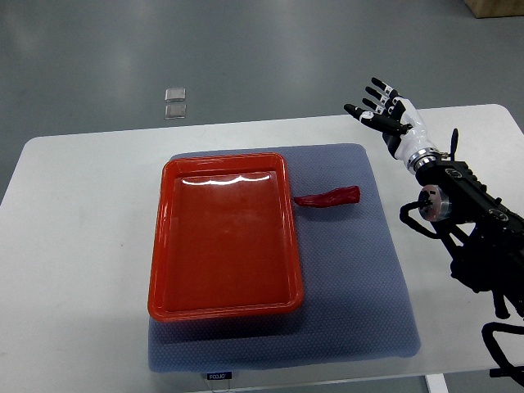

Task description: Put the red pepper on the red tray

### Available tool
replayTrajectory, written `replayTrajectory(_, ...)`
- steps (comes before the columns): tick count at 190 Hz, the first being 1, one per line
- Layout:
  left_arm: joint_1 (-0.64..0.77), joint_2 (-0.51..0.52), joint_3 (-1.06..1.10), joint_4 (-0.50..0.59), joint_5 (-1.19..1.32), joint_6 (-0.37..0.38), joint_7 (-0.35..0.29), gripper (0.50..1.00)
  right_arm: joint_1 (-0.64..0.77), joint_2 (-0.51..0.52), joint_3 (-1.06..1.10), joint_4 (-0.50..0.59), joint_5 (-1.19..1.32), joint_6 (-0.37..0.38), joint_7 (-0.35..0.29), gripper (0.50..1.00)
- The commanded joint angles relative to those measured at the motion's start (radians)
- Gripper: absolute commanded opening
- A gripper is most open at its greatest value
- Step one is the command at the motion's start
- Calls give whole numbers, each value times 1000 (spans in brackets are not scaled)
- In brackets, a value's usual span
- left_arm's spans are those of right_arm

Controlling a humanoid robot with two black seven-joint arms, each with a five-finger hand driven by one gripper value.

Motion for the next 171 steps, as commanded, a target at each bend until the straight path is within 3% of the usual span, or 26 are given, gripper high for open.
replayTrajectory(1,0,0,-1,0,0,0,-2,1000,2,0,0,0,0,0,0,915)
replayTrajectory(171,2,0,2,6,0,0,-2,1000,8,-17,-1,0,-1,0,0,915)
